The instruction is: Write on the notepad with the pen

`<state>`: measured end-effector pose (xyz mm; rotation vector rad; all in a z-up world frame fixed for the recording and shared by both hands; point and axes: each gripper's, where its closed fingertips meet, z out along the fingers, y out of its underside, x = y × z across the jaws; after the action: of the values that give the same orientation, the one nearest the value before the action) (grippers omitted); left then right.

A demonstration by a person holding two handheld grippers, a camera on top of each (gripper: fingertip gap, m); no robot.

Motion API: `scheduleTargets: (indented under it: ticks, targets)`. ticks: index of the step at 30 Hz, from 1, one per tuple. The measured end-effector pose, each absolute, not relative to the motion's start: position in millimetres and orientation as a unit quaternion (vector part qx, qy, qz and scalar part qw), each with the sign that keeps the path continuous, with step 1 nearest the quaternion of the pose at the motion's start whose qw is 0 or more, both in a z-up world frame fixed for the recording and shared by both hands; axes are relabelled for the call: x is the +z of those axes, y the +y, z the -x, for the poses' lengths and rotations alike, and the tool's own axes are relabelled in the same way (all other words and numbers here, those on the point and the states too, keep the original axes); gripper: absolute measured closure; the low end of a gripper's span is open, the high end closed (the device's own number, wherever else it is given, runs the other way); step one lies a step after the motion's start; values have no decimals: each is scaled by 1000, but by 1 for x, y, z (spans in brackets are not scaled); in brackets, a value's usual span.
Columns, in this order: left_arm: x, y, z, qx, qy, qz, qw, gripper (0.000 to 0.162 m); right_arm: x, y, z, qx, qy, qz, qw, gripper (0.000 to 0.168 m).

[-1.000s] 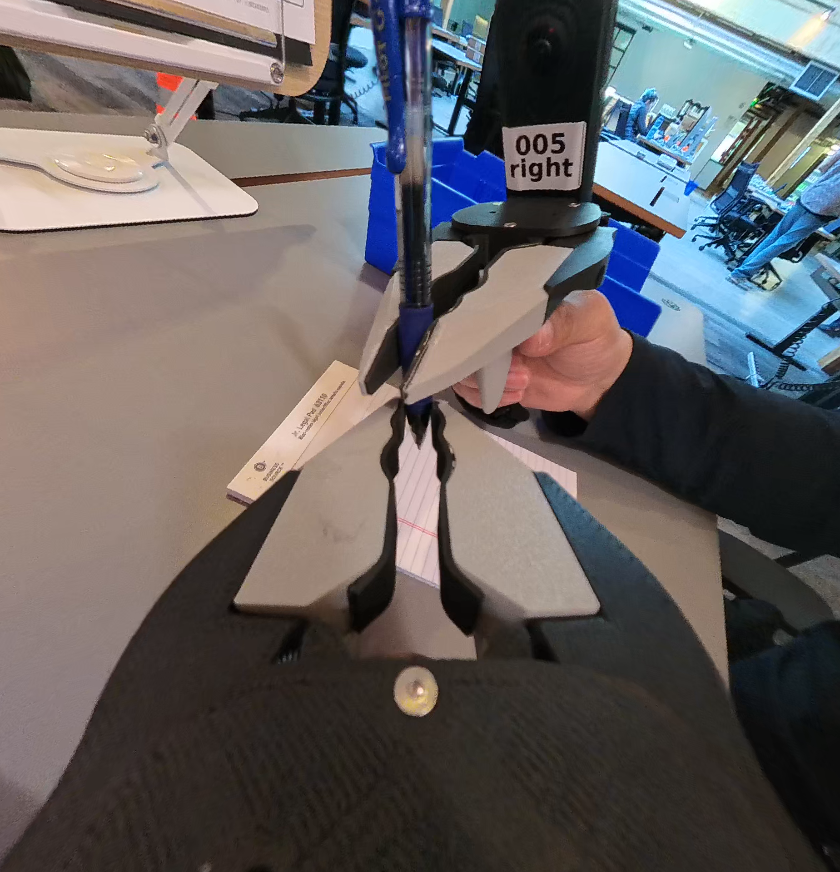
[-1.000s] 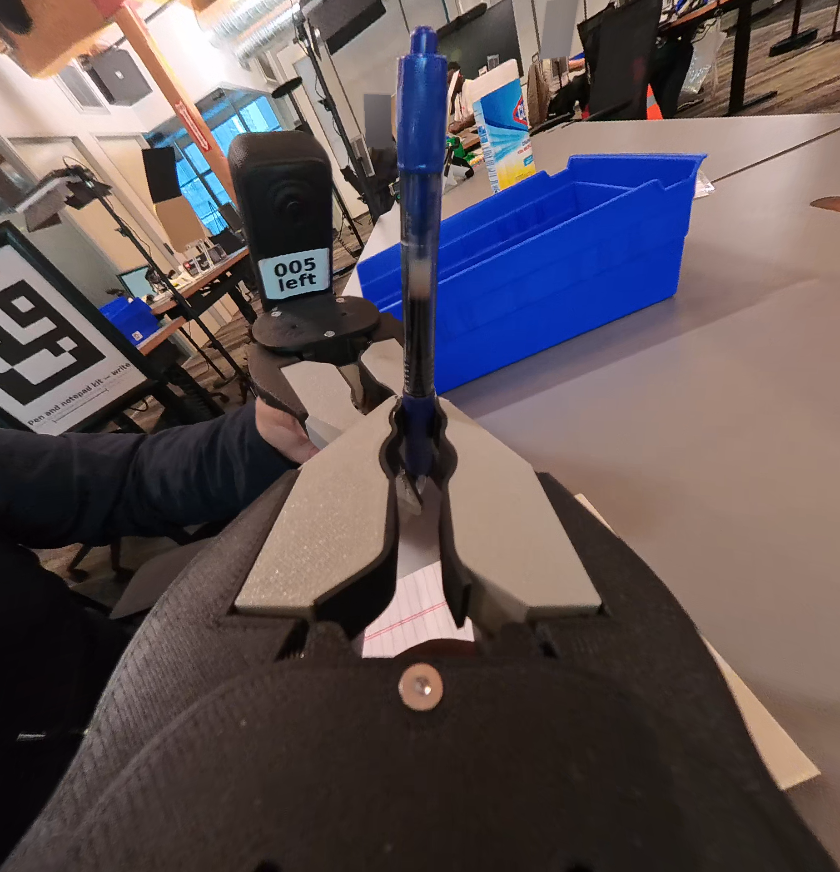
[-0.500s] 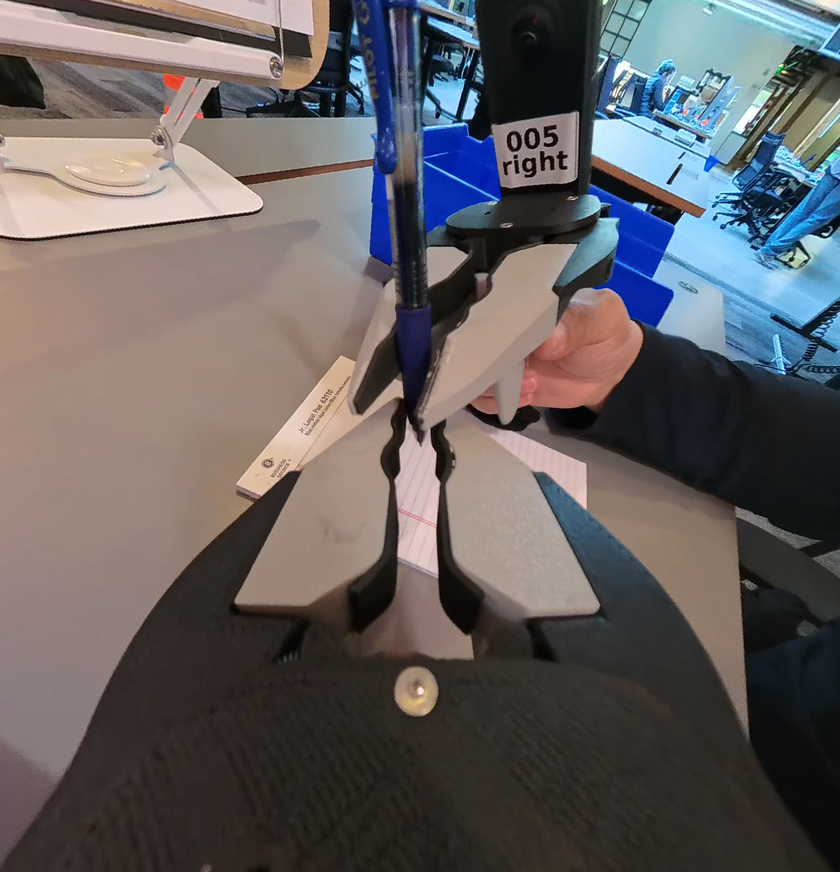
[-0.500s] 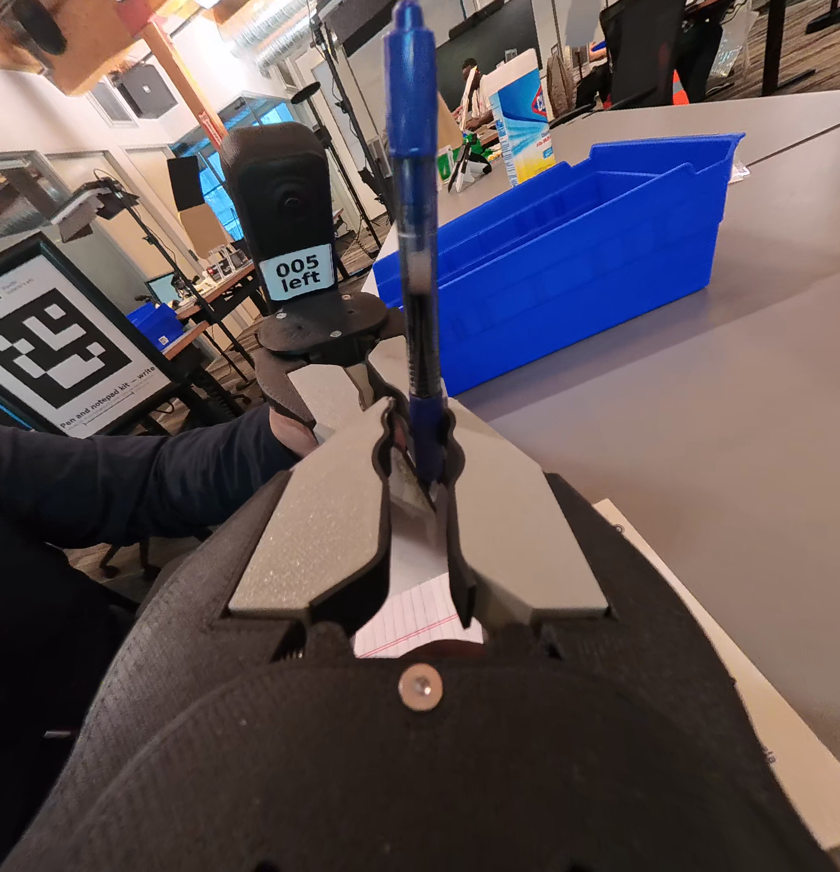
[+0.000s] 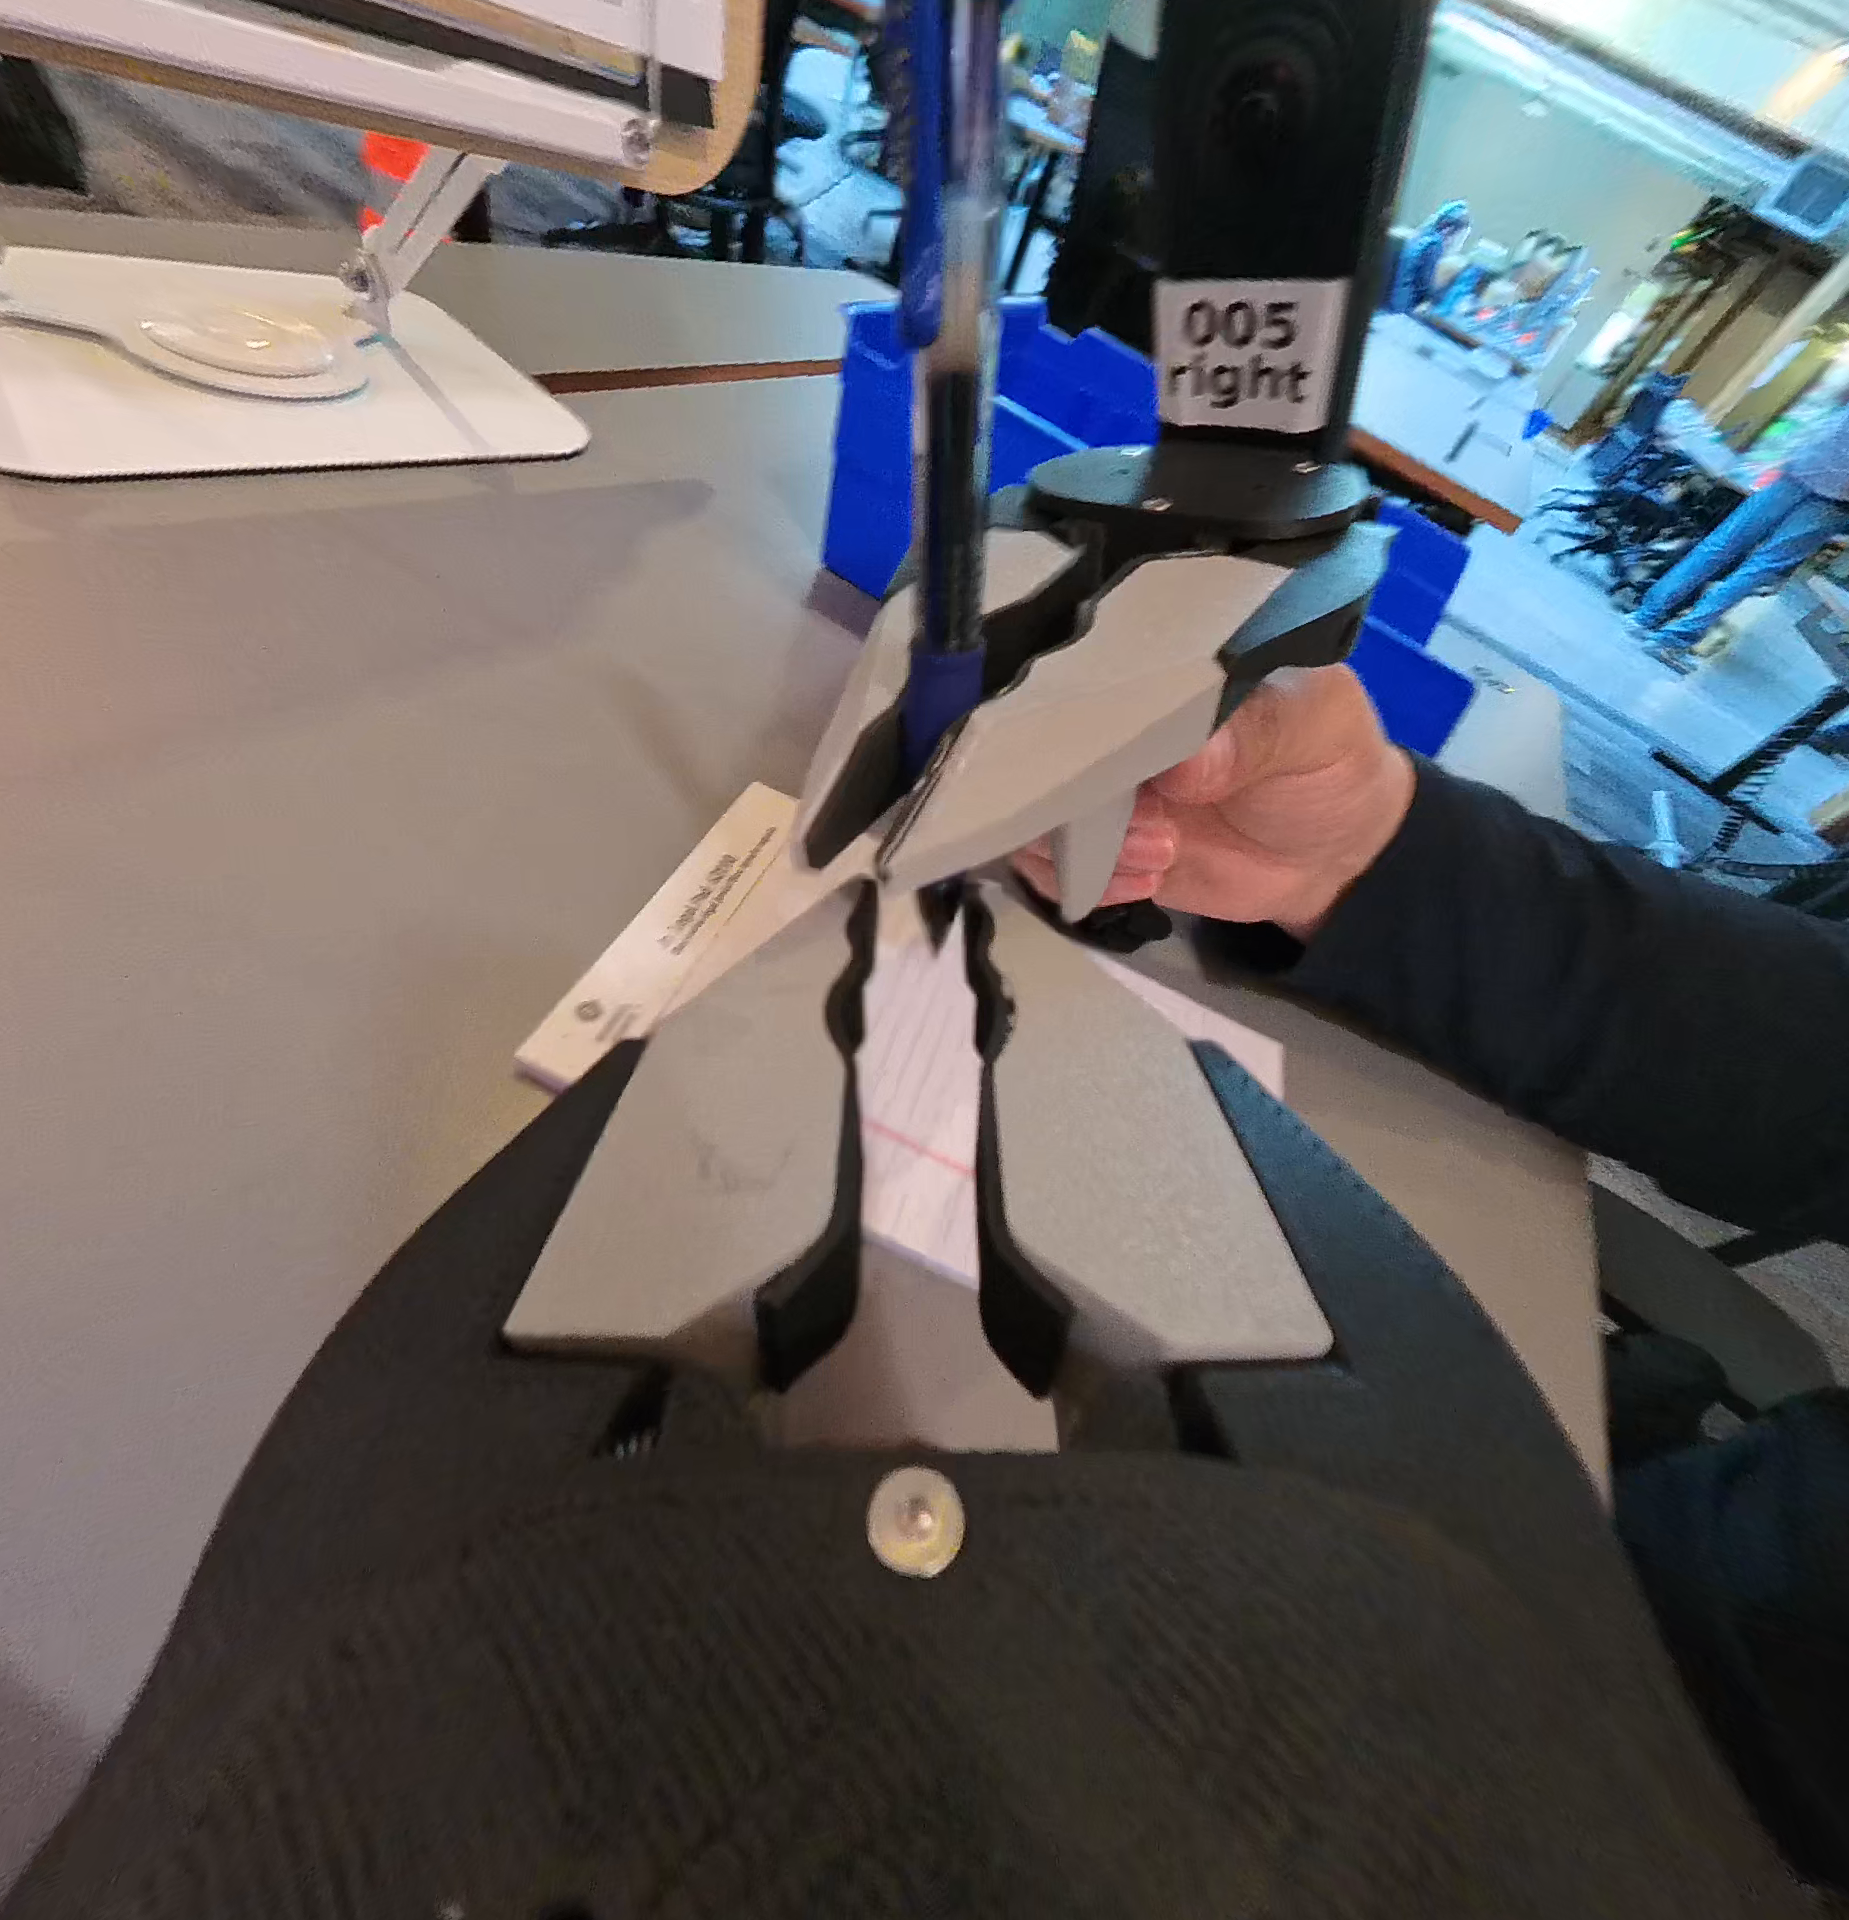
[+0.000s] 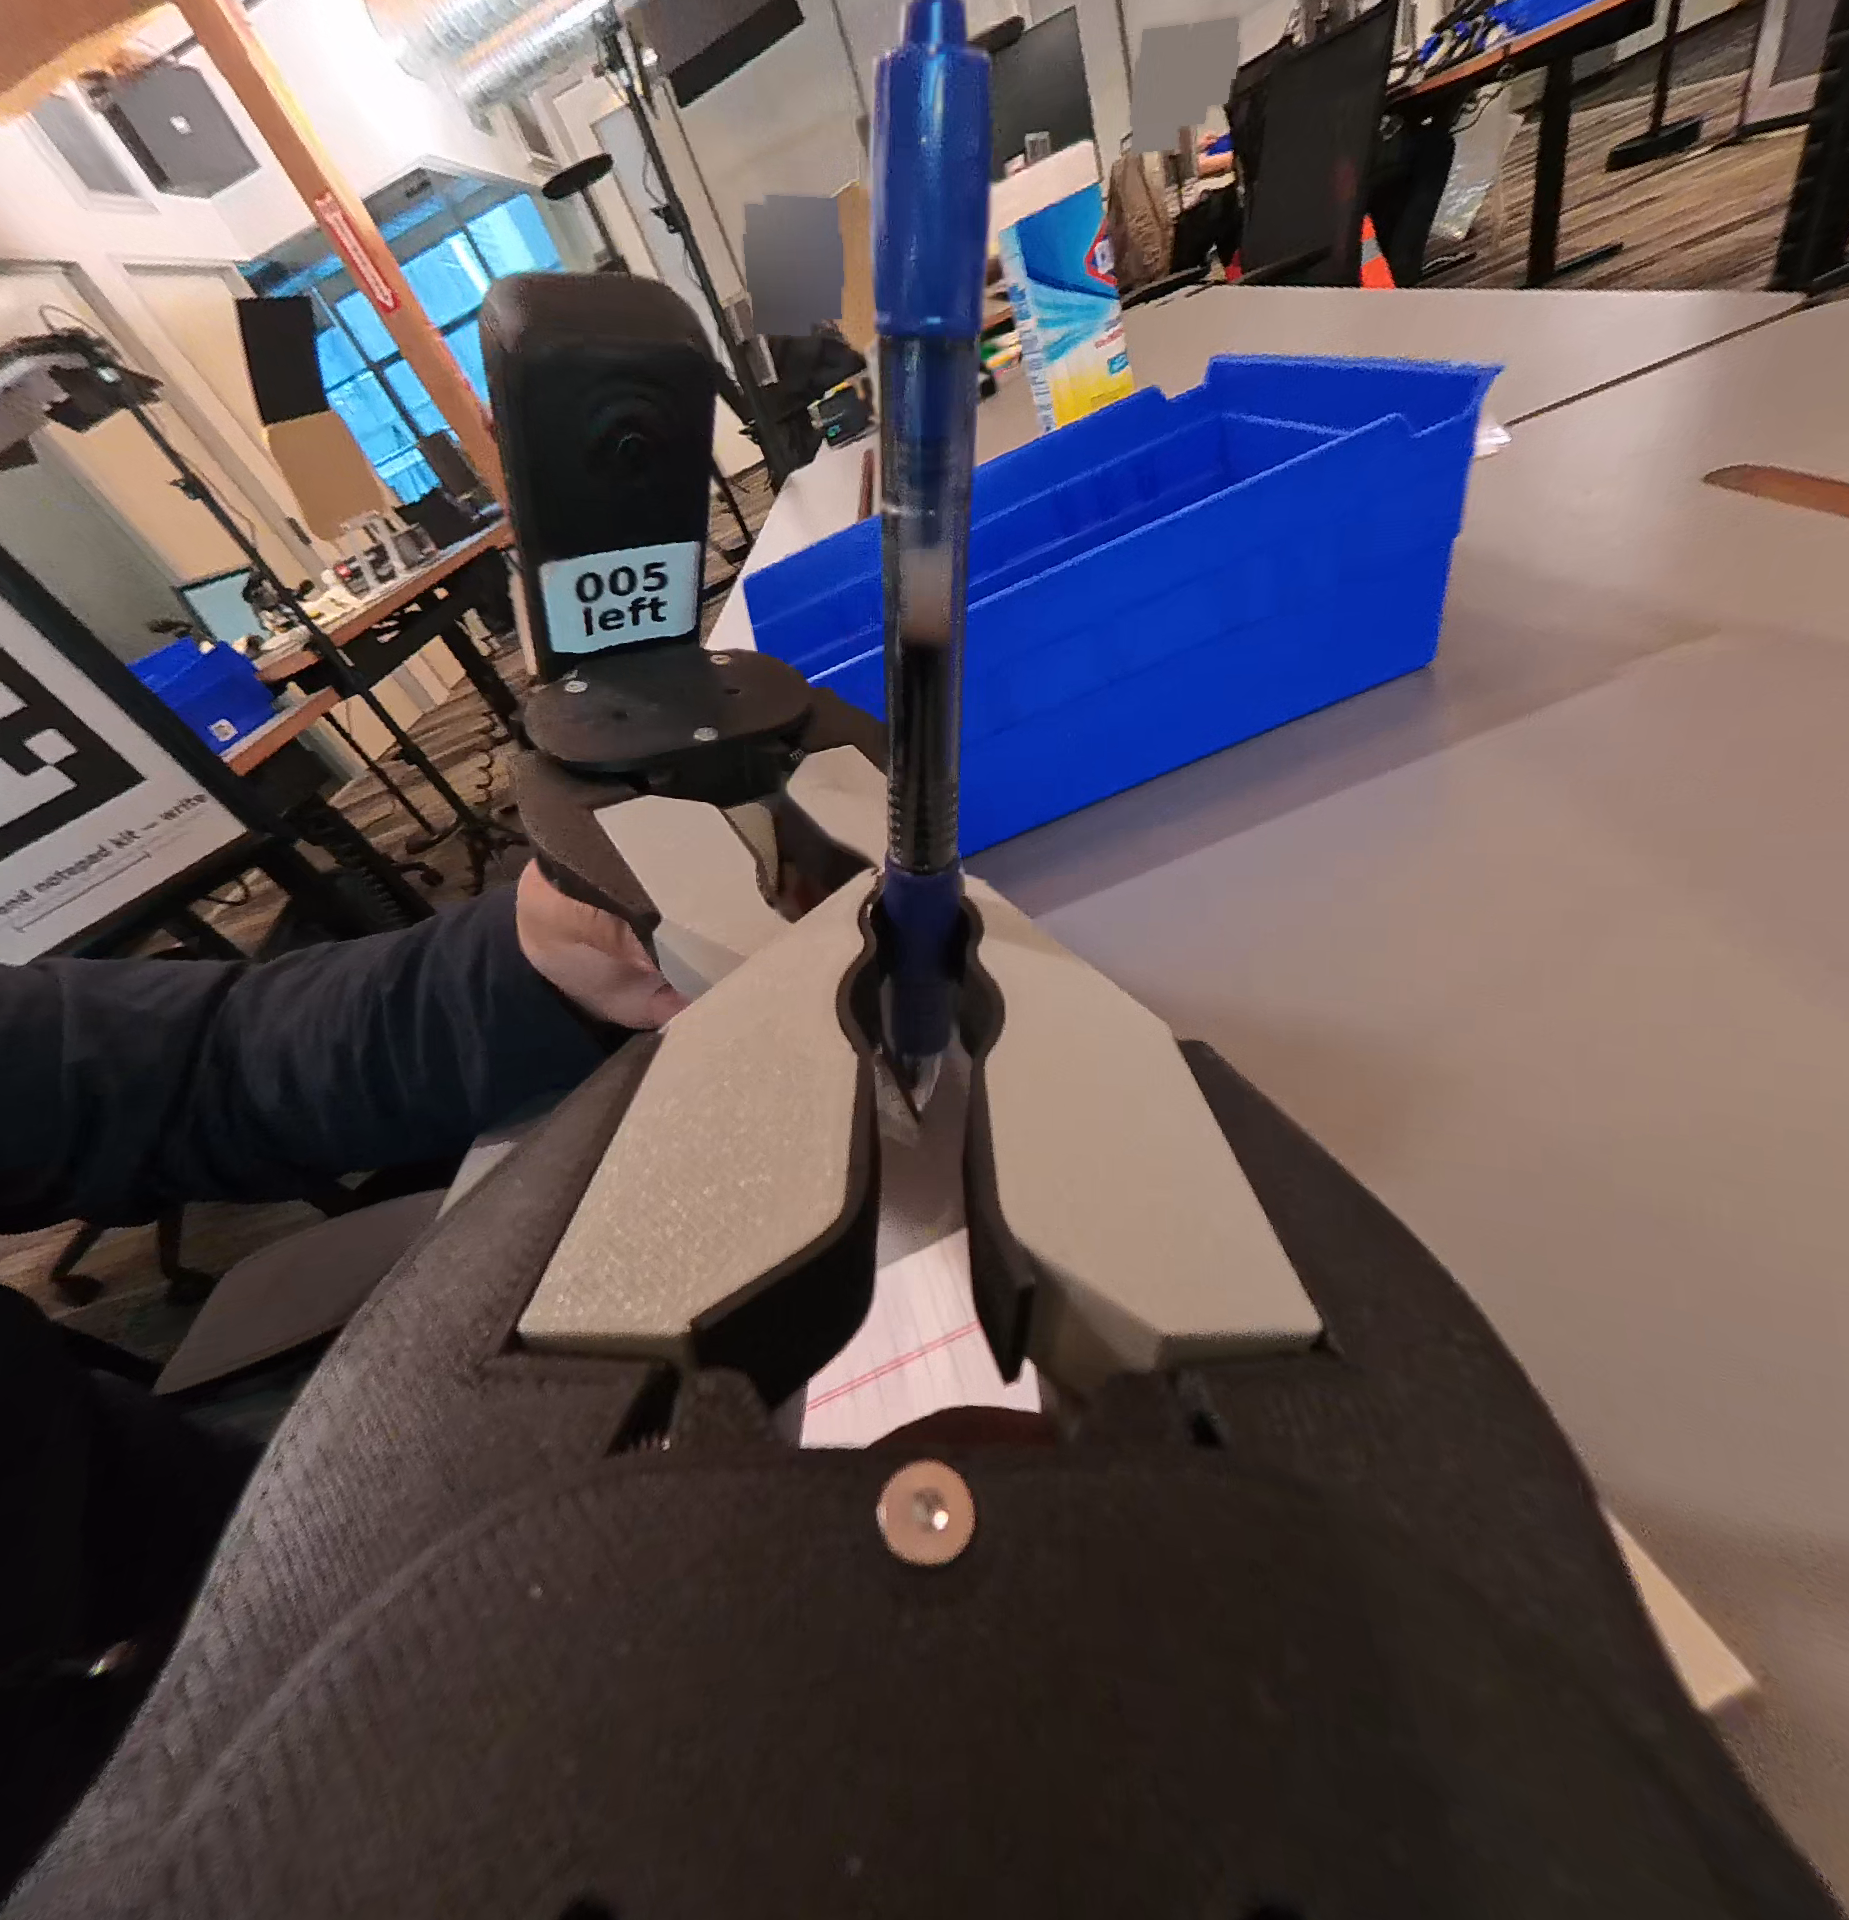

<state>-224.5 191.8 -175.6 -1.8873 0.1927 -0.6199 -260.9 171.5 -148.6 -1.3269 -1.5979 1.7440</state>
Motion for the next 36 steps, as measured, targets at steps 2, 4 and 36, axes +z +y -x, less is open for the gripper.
scheduleTargets:
  ticks: [2,4,36]
  targets:
    - [-187,194,238,-225,67,817,526,131,-149,180,261,625,-568,486,224,162]
    - [-201,194,250,-182,59,842,505,126,-153,188,262,612,-568,496,237,162]
    - [-115,176,248,-319,58,700,637,133,-199,153,247,514,-710,451,169,162]
